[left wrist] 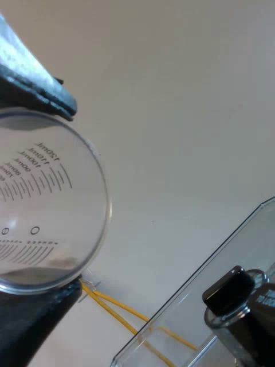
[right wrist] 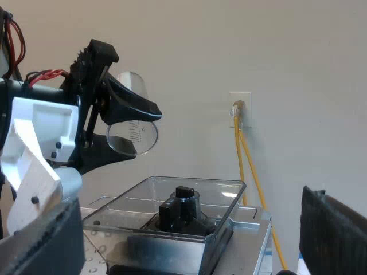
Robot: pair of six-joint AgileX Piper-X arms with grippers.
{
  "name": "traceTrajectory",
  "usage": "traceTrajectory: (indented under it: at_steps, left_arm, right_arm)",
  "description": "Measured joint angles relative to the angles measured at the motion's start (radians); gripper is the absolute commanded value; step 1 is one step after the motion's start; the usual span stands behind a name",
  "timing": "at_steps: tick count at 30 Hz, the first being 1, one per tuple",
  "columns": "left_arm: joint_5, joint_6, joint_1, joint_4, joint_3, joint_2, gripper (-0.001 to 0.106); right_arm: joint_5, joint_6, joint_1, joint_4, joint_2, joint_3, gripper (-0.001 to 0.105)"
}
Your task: Pour the beans into the coffee machine
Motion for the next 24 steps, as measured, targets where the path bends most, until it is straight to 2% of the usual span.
traceTrajectory:
  at_steps: [3,4,7,10,11,12,13,15,16,18,19,20,21,23,24]
  left_arm:
    - [0.0,0.0,0.0,0.003,0.0,0.0,0.0]
    - [0.0,-0.021,0.0,0.012,0.0,-0.002,0.0]
    - [-0.004,-0.158,0.0,0.047,0.005,-0.03,0.0]
    - [-0.048,-0.302,0.0,0.056,0.005,-0.078,0.0]
    - [-0.058,-0.373,0.0,0.06,0.005,-0.105,0.0]
    - [-0.063,-0.444,0.0,0.068,0.005,-0.127,0.0]
    - [-0.065,-0.468,0.0,0.074,0.003,-0.145,0.0]
    - [-0.069,-0.613,0.0,0.102,0.0,-0.189,0.0]
    - [-0.068,-0.649,0.0,0.115,0.0,-0.197,0.0]
    - [-0.068,-0.783,0.003,0.192,-0.002,-0.245,0.0]
    - [-0.068,-0.82,0.008,0.207,-0.002,-0.256,0.0]
    - [-0.06,-0.892,0.016,0.263,-0.002,-0.278,0.0]
    - [-0.053,-0.928,0.021,0.279,-0.002,-0.286,0.0]
    - [-0.006,-1.048,0.06,0.348,-0.002,-0.322,0.0]
    - [0.042,-1.11,0.097,0.385,-0.002,-0.342,0.0]
  right_arm:
    - [0.0,0.0,0.0,0.0,0.0,0.0,0.078]
    - [0.0,0.0,0.0,0.0,0.0,0.0,0.078]
    - [-0.007,0.0,0.0,0.0,0.0,0.0,0.078]
    - [-0.064,0.0,0.0,0.0,0.0,0.0,0.078]
    - [-0.084,0.0,0.0,0.0,0.0,0.0,0.078]
    - [-0.122,0.0,0.0,0.0,0.0,0.0,0.078]
    - [-0.131,0.0,0.0,0.0,0.0,0.0,0.078]
    - [-0.2,0.0,0.0,0.0,0.0,0.0,0.078]
    - [-0.215,0.0,0.0,0.0,0.0,0.0,0.078]
    - [-0.268,0.0,0.0,0.0,0.0,0.0,0.078]
    - [-0.276,0.0,0.0,0.0,0.0,0.0,0.078]
    - [-0.298,0.0,0.0,0.0,0.0,0.0,0.078]
    - [-0.304,0.004,0.0,0.0,0.0,0.0,0.078]
    - [-0.333,0.032,0.0,0.0,0.0,0.0,0.078]
    - [-0.361,0.043,0.0,0.0,0.0,0.0,0.078]
